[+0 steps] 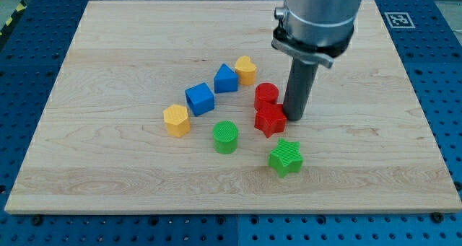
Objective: Push the red star into the red circle
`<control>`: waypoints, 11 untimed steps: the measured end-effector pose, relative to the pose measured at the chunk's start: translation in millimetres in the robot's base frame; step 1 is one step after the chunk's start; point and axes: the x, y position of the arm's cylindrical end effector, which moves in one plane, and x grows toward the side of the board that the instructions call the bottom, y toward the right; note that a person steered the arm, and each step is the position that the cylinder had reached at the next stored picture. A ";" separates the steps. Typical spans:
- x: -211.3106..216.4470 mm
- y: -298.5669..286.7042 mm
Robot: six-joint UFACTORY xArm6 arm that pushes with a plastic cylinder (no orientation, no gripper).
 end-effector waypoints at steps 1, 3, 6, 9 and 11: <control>-8.4 0.2; -43.9 60.6; -84.3 71.5; 43.7 69.4; 147.6 18.9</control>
